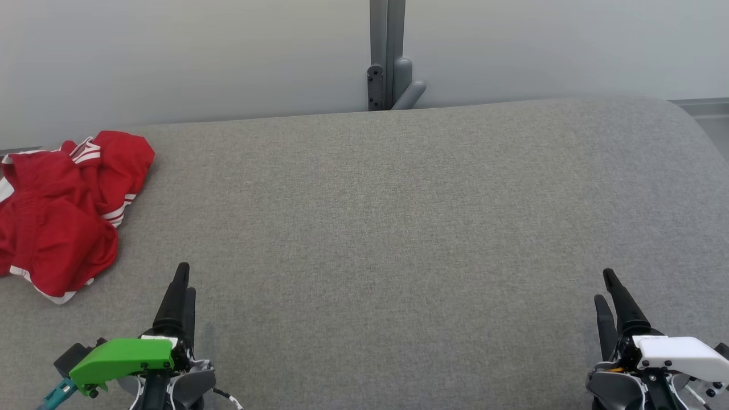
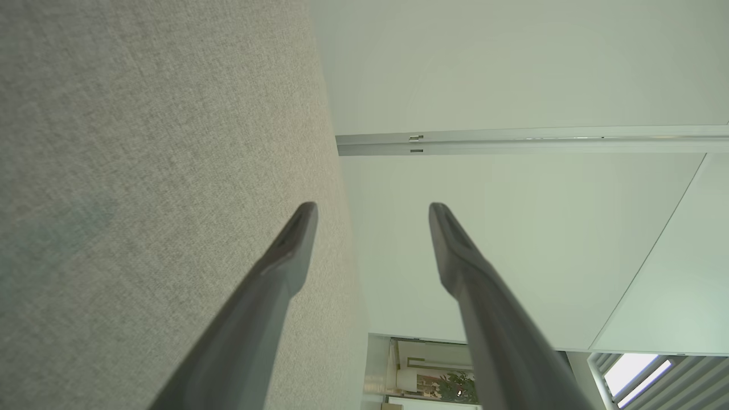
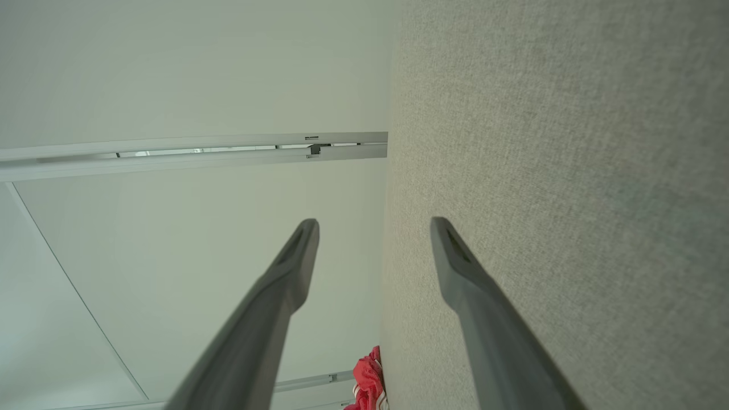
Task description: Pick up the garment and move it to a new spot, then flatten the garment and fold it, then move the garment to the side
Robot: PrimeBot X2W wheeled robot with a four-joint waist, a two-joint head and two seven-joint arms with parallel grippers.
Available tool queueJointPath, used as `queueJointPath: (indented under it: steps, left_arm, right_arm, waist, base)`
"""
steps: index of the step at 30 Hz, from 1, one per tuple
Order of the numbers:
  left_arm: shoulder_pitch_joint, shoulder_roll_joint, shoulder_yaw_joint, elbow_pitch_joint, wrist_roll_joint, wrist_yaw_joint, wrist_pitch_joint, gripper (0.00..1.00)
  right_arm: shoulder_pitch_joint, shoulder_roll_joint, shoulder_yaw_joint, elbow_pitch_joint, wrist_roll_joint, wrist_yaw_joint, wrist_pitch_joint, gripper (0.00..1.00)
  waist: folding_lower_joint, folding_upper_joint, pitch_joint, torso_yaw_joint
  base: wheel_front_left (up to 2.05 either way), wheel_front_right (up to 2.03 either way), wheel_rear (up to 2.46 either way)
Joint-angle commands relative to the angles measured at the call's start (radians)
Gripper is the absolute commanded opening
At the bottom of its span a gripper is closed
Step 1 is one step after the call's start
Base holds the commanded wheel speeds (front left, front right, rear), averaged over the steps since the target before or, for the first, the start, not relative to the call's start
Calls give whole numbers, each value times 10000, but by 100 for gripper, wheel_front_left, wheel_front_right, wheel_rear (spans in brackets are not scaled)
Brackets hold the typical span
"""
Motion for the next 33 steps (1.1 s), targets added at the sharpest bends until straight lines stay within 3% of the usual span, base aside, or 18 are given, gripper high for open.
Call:
queueJointPath:
  steps: [1,16,33]
  left_arm:
    - [-108,37,-34,-264,255,-18,-126,100]
    - [157,53,-271,-1296,2420,320,-824,100]
    - [564,70,-595,-2156,5965,712,-1489,100]
  right_arm:
    - [-145,-67,57,-185,-202,3,-114,100]
    - [-135,-94,287,-945,-2554,4,-722,100]
    - [-36,-120,946,-1741,-6105,5,-1301,100]
  waist:
    - [0,2,0,2]
    - [0,4,8,16]
    - [0,6,26,26]
  base:
    - [0,0,0]
    - [0,0,0]
    - [0,0,0]
